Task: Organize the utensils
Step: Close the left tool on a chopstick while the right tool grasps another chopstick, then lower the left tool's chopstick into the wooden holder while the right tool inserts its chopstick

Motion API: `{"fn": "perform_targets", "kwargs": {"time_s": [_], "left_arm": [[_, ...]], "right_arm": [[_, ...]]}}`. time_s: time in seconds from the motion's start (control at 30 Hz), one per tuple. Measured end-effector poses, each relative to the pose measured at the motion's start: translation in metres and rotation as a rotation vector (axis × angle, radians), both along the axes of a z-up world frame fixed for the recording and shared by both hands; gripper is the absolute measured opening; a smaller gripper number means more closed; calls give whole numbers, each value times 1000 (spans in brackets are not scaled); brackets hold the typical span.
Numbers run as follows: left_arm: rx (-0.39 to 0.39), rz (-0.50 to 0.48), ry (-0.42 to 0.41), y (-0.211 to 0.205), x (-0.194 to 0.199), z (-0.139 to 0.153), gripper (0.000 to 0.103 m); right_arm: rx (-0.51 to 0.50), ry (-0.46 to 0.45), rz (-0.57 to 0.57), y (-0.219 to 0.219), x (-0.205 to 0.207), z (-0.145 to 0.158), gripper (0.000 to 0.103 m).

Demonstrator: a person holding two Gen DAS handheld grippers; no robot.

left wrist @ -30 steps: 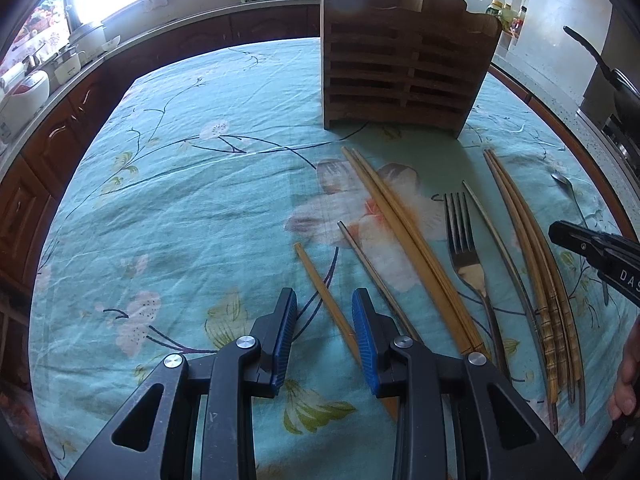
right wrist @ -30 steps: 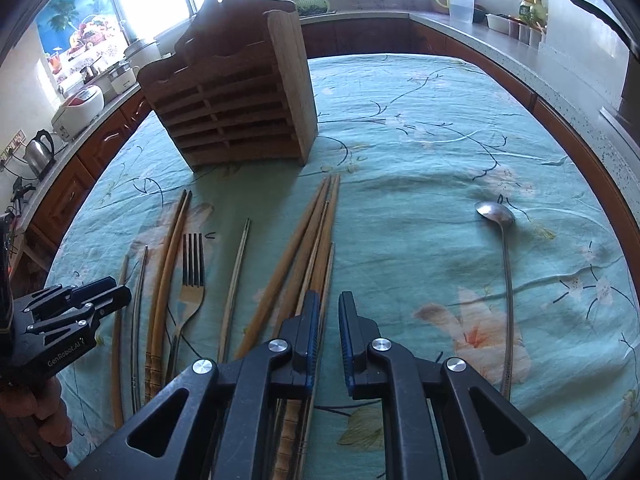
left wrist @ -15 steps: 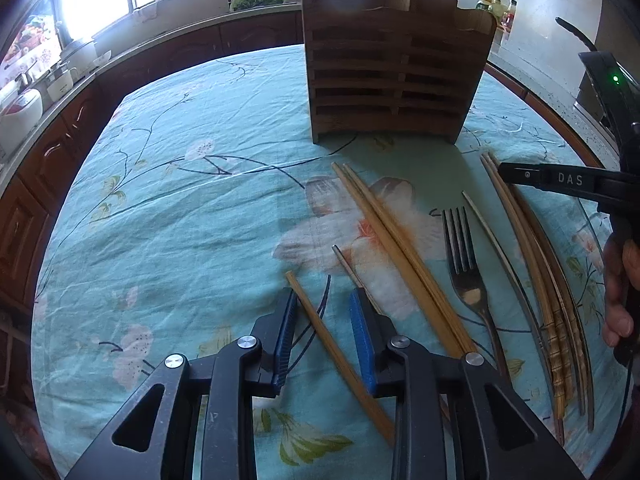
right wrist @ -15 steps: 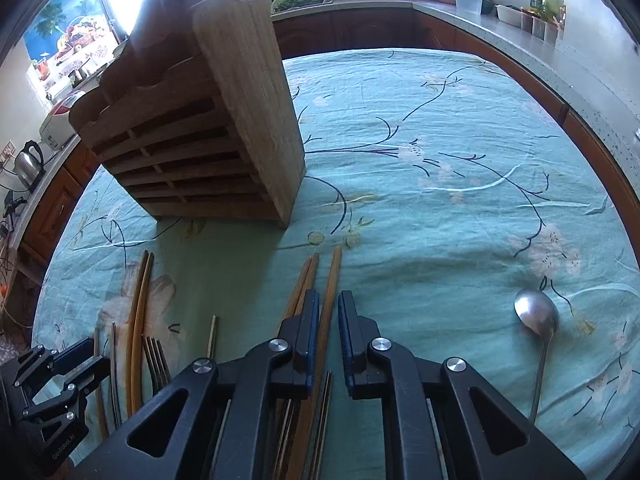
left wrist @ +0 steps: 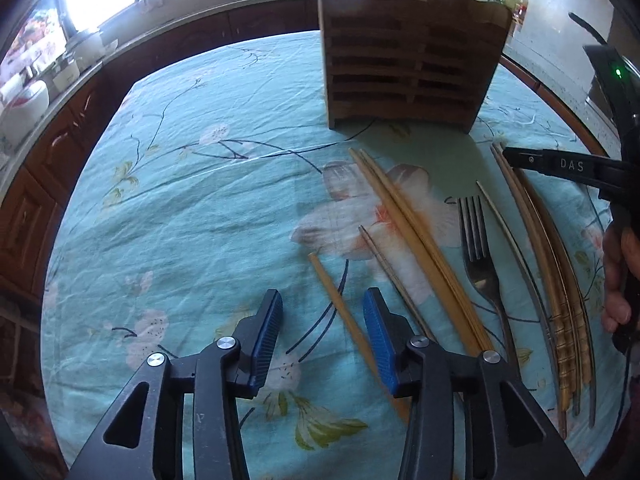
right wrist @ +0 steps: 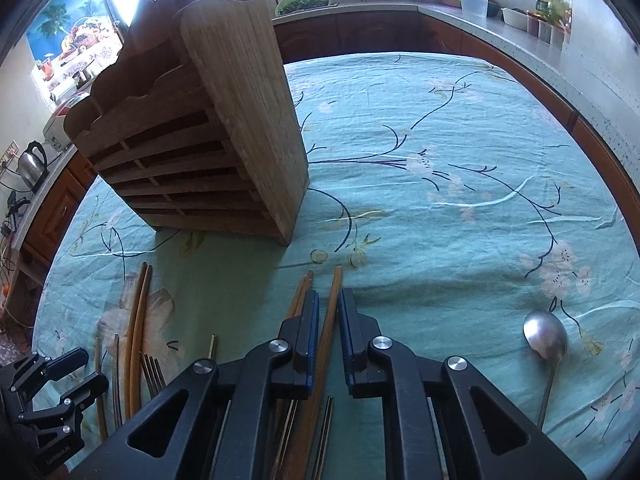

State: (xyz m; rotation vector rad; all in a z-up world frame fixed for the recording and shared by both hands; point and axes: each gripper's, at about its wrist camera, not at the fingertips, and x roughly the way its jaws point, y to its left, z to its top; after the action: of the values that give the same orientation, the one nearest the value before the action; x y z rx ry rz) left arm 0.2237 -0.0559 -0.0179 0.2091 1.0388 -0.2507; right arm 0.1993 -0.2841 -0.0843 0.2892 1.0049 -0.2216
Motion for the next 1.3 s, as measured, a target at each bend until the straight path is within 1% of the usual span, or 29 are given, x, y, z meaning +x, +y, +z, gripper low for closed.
{"fn": "perform_targets", "kwargs": {"time_s": [0.1, 0.17, 0.23, 0.27, 0.33, 0.43, 0.57, 0.73, 0.93, 1.03, 1.13, 1.3], "left_arm": [[-12, -12, -3, -4, 2, 1, 33], [-9, -34, -9, -9, 0, 4, 10], [-7, -43, -6, -12, -1, 5, 7], [-25, -45, -3, -10, -3, 7, 5], [-61, -46, -15, -5, -10, 16, 3], [-146, -48, -46, 7, -21, 41, 3], [-249, -63, -125, 28, -38, 85, 3], [-331, -87, -220, 53, -63, 133, 3], [-381, -99, -314, 84, -94, 168, 3], [-397, -104, -349, 91, -103, 177, 3], [-404, -108, -382, 94, -107, 185, 3], [-413, -108, -432, 92, -99, 195, 3]], "right_arm": [[-19, -9, 4, 5, -2, 1, 8], [15, -21, -2, 3, -3, 2, 7], [66, -48, -13, -2, -8, 7, 6], [73, -69, -14, -1, -13, 13, 6], [83, -111, -11, 0, -25, 29, 5], [97, -180, -8, 3, -45, 57, 5], [102, -271, 0, 12, -68, 96, 5], [80, -373, 9, 21, -93, 145, 5], [53, -477, 29, 27, -113, 198, 5], [29, -511, 37, 29, -113, 216, 5], [6, -535, 35, 29, -106, 225, 5], [-9, -574, 23, 25, -87, 233, 5]]}}
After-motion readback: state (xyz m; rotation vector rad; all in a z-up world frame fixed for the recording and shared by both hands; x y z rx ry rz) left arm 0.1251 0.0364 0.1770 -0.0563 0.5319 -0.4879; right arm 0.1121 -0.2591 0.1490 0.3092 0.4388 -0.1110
